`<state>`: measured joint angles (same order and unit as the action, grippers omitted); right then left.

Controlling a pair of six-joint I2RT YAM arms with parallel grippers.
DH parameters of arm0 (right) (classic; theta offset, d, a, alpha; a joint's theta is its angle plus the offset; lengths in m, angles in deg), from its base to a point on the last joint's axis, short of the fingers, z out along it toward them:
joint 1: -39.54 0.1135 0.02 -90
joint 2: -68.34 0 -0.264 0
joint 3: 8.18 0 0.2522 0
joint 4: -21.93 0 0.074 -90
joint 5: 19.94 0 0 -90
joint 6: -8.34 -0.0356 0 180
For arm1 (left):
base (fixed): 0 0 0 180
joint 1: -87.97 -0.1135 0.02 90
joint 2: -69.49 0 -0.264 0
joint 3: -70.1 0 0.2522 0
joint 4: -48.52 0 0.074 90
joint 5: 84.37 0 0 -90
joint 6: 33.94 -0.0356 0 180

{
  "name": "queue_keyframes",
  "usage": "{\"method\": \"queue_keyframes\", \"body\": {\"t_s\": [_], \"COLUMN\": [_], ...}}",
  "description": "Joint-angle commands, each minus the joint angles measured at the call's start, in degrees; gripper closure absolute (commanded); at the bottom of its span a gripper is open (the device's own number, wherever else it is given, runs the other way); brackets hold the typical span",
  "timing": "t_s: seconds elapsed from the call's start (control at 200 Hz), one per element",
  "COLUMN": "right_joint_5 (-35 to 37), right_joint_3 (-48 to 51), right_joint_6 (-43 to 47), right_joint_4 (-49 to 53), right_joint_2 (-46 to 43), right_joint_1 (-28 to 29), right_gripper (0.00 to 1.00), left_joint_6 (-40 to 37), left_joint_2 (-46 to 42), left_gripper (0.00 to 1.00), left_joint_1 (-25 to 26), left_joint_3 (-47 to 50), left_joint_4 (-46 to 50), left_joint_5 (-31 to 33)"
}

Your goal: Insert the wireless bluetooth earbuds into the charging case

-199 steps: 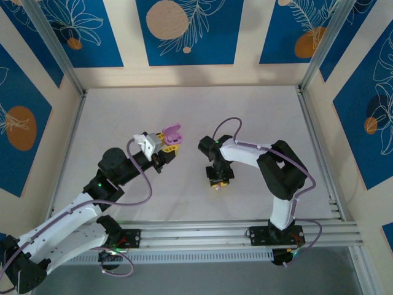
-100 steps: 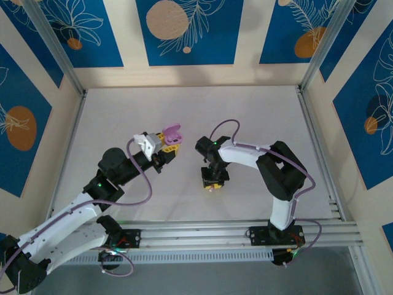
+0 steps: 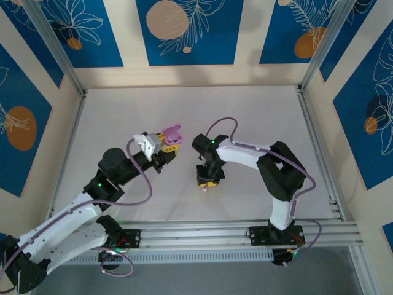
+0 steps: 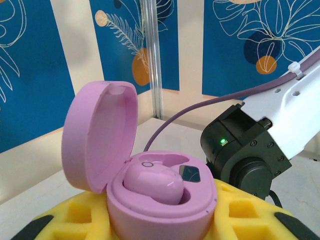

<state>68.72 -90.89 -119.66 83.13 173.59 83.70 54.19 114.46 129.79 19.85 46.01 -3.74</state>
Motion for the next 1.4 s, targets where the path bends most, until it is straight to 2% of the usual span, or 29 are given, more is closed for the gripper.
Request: {"method": "queue_keyframes", "body": {"t_s": [0.0,0.275,0.54,0.775,1.396], "right_joint_5": [0.29,4.43,5.19,4.16,4.51], "right_joint_3": [-2.26,-5.82,-7.33,-7.51,-7.43], "right_joint_6": [-0.72,-0.7,-2.12,-2.25,-2.08], "right_joint_4": [2.28,6.4,7.54,7.23,7.48], "right_joint_2": [-0.4,2.99,5.52,6.7,8.06], "right_joint_1": [0.73,2.11,2.88,3.1,3.47], "right_gripper": [0.68,0.65,0.65,0.72,0.76], "left_joint_6": [0.55,0.37,0.12,0.02,0.2], "left_joint_2": [-0.59,-0.66,-0.86,-0.85,-1.03], "left_gripper": [0.75,0.75,0.75,0.75,0.75], "left_joint_1": [0.49,0.54,0.5,0.49,0.54], "left_joint_3": [-1.84,-1.89,-1.78,-1.75,-1.57], "left_joint_4": [-2.14,-2.1,-1.88,-1.83,-1.75], "left_joint_5": [-0.65,-0.61,-0.48,-0.48,-0.48]}}
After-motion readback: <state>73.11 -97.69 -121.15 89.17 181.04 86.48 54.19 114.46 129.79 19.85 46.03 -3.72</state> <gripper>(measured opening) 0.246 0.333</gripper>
